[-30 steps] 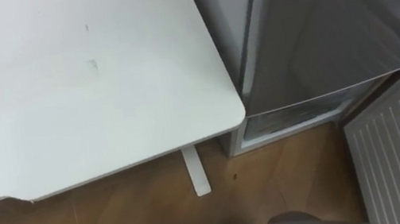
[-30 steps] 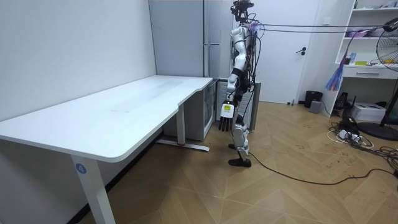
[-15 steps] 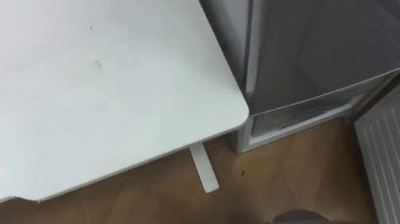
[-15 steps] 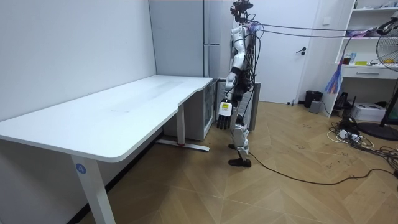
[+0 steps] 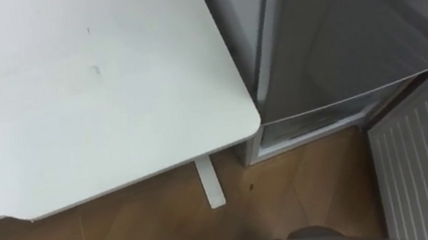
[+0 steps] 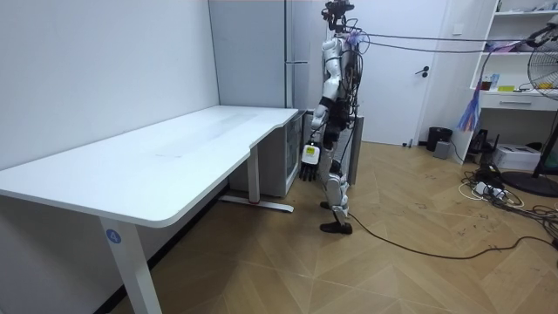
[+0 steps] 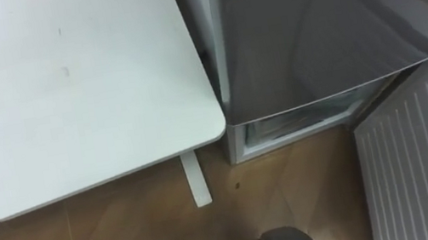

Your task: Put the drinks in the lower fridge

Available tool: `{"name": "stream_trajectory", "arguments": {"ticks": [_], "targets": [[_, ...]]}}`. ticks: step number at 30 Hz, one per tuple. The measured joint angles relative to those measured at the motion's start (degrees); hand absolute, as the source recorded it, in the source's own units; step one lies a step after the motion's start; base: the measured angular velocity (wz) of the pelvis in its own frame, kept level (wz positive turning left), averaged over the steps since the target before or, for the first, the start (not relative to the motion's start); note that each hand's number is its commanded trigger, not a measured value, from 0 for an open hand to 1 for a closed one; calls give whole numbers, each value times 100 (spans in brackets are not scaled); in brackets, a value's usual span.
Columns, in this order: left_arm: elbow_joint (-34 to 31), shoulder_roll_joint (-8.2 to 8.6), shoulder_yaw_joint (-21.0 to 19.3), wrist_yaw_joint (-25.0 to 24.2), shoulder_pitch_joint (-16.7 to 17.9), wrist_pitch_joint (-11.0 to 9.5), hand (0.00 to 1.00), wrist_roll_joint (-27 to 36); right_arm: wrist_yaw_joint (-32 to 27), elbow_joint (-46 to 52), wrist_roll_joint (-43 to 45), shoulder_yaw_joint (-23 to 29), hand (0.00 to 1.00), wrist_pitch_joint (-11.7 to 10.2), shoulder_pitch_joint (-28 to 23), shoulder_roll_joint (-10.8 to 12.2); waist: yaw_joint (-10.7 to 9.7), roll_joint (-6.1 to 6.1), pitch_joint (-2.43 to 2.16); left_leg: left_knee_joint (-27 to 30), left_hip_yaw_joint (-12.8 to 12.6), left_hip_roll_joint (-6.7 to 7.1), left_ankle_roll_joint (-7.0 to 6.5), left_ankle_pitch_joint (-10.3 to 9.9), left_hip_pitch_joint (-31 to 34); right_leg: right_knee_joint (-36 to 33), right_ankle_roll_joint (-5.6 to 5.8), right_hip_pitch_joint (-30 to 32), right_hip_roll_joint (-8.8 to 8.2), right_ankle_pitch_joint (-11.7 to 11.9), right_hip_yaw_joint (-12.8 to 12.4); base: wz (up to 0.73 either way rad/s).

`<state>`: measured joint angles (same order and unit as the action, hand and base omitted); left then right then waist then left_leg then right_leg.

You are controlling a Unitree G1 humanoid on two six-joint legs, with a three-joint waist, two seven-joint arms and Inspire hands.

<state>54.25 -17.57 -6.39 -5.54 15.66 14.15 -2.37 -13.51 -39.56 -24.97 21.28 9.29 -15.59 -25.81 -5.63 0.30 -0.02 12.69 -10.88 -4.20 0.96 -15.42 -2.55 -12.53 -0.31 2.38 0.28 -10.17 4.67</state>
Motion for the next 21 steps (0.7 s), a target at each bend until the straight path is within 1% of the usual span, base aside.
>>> {"name": "stream_trajectory", "arguments": {"ticks": [1, 2, 3, 4, 6, 7, 8, 9, 10, 11, 12, 14, 16, 17, 18, 19, 20, 21], "targets": [[17, 8, 31, -2, -8, -28, 0, -3, 23, 225, 74, -89, 0, -2, -108, 110, 18, -21, -1, 3, -27, -10, 2, -1, -4, 4, -9, 9, 7, 9, -16, -23], [41, 11, 169, 12, -29, -46, 0, 11, 91, 650, 208, -266, 0, -74, -312, 336, 19, -58, 3, 1, -29, -23, 2, -1, -12, 20, -21, 8, 28, 33, -43, -17], [129, 39, 321, 23, -94, -50, 0, 26, 205, 969, 275, -403, 0, -219, -485, 527, 26, -71, 2, -1, -25, -35, 11, -6, -11, 42, -21, 3, 56, 64, -81, -12], [181, 75, 352, 23, -130, -48, 0, 21, 270, 1123, 281, -448, 0, -276, -543, 608, 36, -69, 1, 0, -24, -44, 26, -16, -9, 60, -21, 2, 77, 85, -123, -13], [319, 144, 446, 33, -195, -43, 0, -10, 611, 1602, 299, -644, 0, -421, -699, 857, 75, -61, 1, -1, -14, -72, 45, -35, 7, 87, -25, 15, 98, 139, -134, -10], [318, 145, 447, 37, -194, -39, 0, -14, 722, 1649, 302, -703, 0, -439, -726, 898, 82, -58, -1, -2, -20, -88, 50, -46, 6, 86, -29, 11, 106, 142, -132, 0], [328, 149, 455, 63, -177, -22, 0, -18, 932, 1747, 261, -825, 0, -425, -755, 1004, 121, -40, -4, -13, -22, -93, 63, -60, 8, 87, -40, 4, 123, 153, -134, 0], [342, 176, 477, 115, -132, 11, 0, -19, 1034, 1867, 223, -924, 0, -472, -776, 1144, 124, 6, -28, -10, -21, -105, 72, -65, 7, 86, -53, 1, 138, 160, -136, 0], [343, 202, 481, 133, -109, 47, 0, -21, 1127, 1948, 213, -946, 0, -502, -784, 1213, 117, 33, -40, -10, -20, -108, 72, -65, 3, 86, -59, 1, 142, 165, -139, -3], [365, 268, 480, 147, -87, 104, 0, -38, 1336, 2008, 193, -1025, 0, -587, -761, 1269, 107, 90, -57, -9, -18, -109, 73, -65, -7, 82, -64, -4, 146, 170, -148, 0], [369, 366, 480, 148, -76, 121, 0, -41, 1506, 2007, 142, -1063, 0, -614, -673, 1262, 106, 165, -53, -5, -13, -97, 70, -63, -21, 82, -51, -17, 152, 183, -198, 0], [371, 405, 477, 149, -54, 132, 0, -44, 1718, 1965, 85, -1201, 0, -565, -459, 1274, 110, 198, -50, -4, 4, -99, 71, -62, -71, 78, -50, -66, 151, 184, -172, 3], [382, 407, 471, 161, -40, 132, 0, -44, 1914, 1885, -3, -1393, 0, -532, -321, 1272, 143, 183, -43, -5, 22, -112, 85, -54, -134, 90, -63, -140, 158, 176, -134, 8], [384, 421, 472, 161, -24, 127, 0, -44, 2058, 1889, -10, -1537, 0, -463, -174, 1270, 170, 150, -34, -3, 28, -115, 93, -50, -134, 85, -74, -140, 155, 166, -111, 4], [383, 438, 472, 161, -17, 130, 0, -44, 2209, 1888, -11, -1696, 0, -396, -76, 1274, 201, 150, -35, 0, 34, -117, 101, -44, -126, 85, -79, -135, 147, 164, -70, 4], [383, 446, 472, 161, -16, 130, 0, -44, 2260, 1889, -12, -1770, 0, -395, -57, 1283, 218, 144, -37, 2, 45, -117, 104, -41, -122, 84, -81, -134, 143, 162, -55, 9], [382, 457, 472, 161, -2, 128, 0, -44, 2295, 1890, -17, -1783, 0, -373, -83, 1332, 242, 115, -52, 3, 77, -112, 105, -33, -113, 85, -87, -140, 133, 157, -18, 10], [379, 463, 472, 159, 43, 128, 0, -44, 2374, 1880, -22, -1770, 0, -330, -125, 1324, 244, 89, -49, 7, 86, -112, 106, -31, -111, 85, -90, -142, 129, 154, -4, 8]]}}
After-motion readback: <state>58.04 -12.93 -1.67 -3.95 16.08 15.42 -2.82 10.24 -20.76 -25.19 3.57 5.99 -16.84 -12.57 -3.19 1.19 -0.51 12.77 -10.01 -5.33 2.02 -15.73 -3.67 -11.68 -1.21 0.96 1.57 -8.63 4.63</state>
